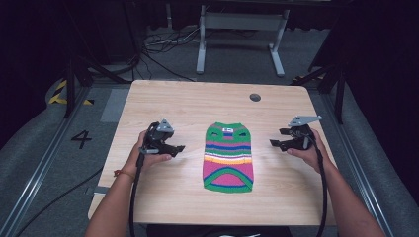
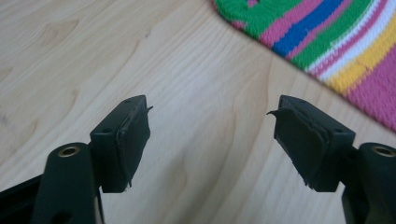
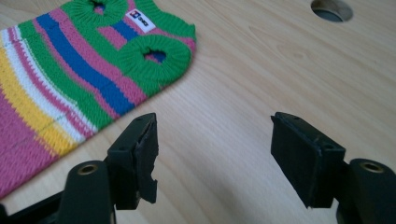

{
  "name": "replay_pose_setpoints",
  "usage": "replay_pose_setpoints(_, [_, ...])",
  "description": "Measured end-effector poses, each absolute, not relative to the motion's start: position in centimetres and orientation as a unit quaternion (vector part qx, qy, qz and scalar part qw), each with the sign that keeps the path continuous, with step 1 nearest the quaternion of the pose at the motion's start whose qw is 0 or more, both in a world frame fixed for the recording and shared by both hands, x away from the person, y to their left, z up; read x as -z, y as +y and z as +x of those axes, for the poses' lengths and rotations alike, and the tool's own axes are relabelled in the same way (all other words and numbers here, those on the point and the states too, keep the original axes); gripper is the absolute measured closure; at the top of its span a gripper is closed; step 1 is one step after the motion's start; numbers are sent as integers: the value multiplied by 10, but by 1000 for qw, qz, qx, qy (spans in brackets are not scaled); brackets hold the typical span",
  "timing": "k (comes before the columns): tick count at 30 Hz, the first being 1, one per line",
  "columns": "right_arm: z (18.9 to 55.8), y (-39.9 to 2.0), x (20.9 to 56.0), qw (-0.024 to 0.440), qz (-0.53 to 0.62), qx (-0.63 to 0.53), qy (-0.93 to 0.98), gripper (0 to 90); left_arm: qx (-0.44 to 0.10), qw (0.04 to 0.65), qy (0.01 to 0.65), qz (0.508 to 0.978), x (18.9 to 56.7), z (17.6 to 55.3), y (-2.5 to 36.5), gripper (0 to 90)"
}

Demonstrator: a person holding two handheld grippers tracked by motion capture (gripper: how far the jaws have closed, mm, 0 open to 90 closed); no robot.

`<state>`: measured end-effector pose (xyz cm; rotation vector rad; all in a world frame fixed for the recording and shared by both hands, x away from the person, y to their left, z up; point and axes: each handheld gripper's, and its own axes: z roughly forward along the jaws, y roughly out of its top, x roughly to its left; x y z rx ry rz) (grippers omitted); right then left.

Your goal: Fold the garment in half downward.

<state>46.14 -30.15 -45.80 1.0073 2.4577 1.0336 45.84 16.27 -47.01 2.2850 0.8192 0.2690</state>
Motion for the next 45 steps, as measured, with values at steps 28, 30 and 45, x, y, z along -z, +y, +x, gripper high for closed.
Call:
replay_pose_setpoints(28, [538,-214,488,136,370,-355,847,483,-91,345,358,863,492,548,66,393])
replay_pose_setpoints(30, [540,-212,491,136,374,-354,847,497,-91,341,362,863,493,550,63,433])
replay_pose_setpoints(45, [547,-205,502,117,393,-351,842,527,-81,346,368,859,501,554,48,471])
